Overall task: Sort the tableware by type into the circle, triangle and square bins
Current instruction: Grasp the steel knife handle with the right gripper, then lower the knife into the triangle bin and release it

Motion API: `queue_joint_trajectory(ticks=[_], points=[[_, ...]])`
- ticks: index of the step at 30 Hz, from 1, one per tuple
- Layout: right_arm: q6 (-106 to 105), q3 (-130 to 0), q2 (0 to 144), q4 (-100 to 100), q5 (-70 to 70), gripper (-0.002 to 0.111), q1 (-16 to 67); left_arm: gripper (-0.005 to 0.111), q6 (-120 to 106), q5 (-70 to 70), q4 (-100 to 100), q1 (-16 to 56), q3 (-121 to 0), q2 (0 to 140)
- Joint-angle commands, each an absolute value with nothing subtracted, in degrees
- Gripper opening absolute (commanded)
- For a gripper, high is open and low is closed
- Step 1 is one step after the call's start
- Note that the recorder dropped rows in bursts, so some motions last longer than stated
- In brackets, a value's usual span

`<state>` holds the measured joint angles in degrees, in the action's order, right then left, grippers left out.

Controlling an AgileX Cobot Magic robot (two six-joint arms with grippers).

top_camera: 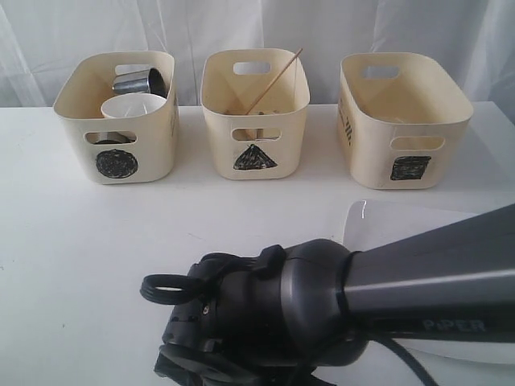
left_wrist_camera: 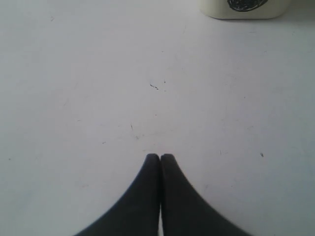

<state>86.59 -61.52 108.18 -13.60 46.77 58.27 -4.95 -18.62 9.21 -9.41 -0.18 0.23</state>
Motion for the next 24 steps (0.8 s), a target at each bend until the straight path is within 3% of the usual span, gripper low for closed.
queue_joint_trajectory(ticks=[1,5,9,24], points=[[87.6,-61.2,109.1,-13.5,45.1,0.032,58.3,0.0,-4.9,-20.1,9.8,-9.7,0.0,0.0],[89.2,-61.2,109.5,-13.3,42.5,0.02,58.3,0.0,-4.9,-20.1,9.8,-9.7,0.0,0.0],[95.3,-61.2,109.5,-13.3,42.5,0.0,58.3,0.0,-4.9,-20.1,9.8,-9.7,0.0,0.0],[98.8,-61.2,106.5,-22.2,38.7,0.0,58.3,0.0,-4.9,-20.1,9.8,-9.7,0.0,0.0]])
